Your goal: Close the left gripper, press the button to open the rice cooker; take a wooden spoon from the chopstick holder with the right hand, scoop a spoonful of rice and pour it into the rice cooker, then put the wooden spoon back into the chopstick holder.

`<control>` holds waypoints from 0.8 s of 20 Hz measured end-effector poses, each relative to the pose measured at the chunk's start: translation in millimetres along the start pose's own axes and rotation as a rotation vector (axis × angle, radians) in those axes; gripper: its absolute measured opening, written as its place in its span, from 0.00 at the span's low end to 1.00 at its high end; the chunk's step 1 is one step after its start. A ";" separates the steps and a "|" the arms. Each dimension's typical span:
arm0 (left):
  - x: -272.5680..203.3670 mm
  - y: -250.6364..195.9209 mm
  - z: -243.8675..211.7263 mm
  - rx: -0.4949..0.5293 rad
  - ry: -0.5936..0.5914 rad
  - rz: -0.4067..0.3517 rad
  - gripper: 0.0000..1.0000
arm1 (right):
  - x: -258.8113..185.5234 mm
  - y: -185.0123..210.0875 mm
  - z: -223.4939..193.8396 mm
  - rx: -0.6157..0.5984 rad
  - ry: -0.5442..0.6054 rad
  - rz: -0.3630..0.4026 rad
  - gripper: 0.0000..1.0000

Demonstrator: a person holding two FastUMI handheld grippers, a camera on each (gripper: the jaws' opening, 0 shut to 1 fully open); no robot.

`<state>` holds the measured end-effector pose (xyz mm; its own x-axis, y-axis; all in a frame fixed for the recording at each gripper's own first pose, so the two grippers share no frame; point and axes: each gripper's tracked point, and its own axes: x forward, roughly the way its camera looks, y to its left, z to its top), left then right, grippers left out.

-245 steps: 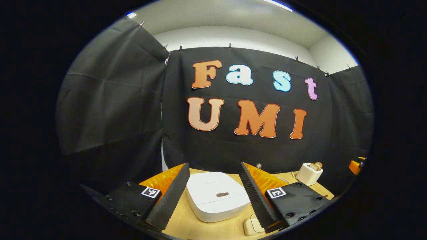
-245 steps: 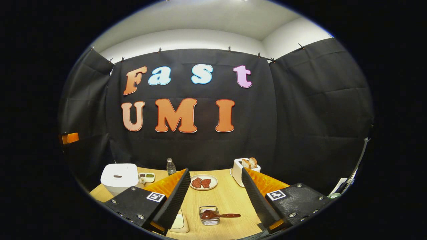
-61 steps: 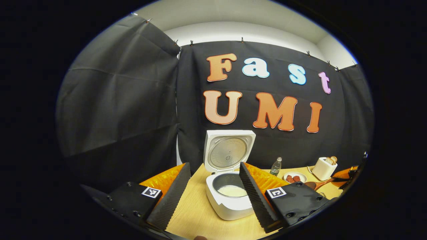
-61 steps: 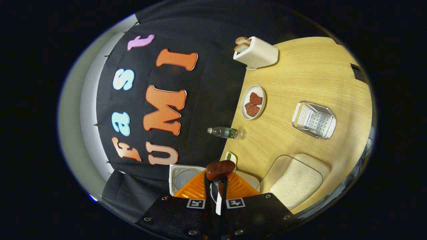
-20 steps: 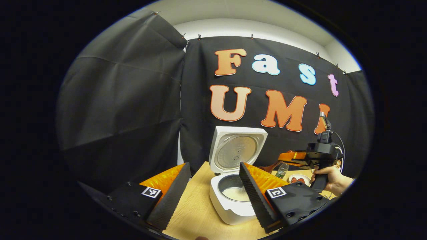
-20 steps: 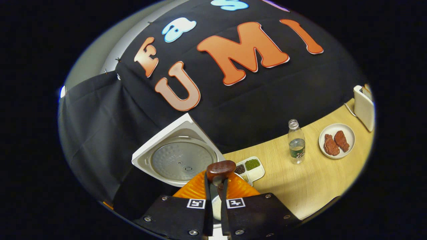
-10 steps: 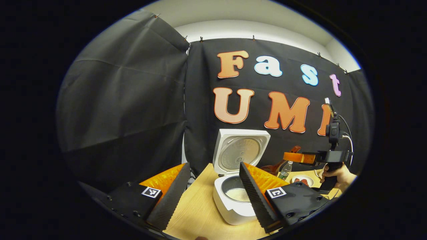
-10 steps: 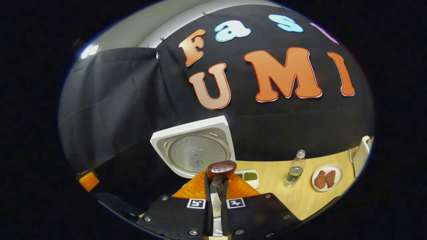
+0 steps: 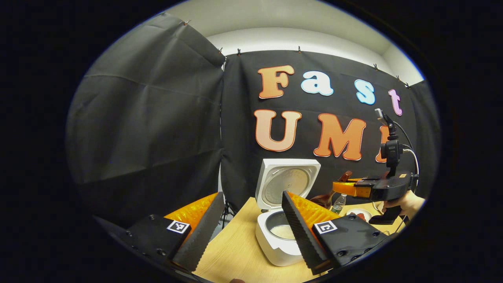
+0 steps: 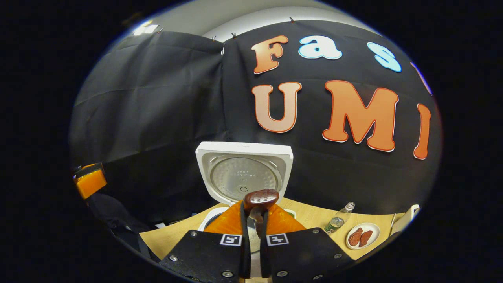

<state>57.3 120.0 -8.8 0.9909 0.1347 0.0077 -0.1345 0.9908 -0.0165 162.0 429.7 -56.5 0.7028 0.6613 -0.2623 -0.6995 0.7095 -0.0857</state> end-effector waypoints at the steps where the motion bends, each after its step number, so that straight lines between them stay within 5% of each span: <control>1: 1.8 1.6 -2.2 -0.002 0.008 0.003 0.99 | -1.4 2.2 -0.1 0.005 0.001 0.002 0.08; 6: 1.4 1.1 -7.5 -0.014 0.024 -0.003 0.99 | -5.9 -1.9 -8.2 0.081 0.006 -0.015 0.08; 10: -2.0 -6.6 -5.6 -0.016 0.024 -0.020 0.99 | -11.5 -17.5 -21.3 0.367 -0.005 -0.050 0.08; 16: -6.4 -19.1 0.6 0.022 0.016 -0.049 0.99 | -57.0 -62.9 -34.2 0.642 -0.056 -0.085 0.08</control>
<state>53.5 100.2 -7.9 0.9963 0.0858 -0.0084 -0.0858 0.9963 0.0059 161.5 339.1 -69.1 0.7704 0.5955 -0.2279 -0.4365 0.7530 0.4923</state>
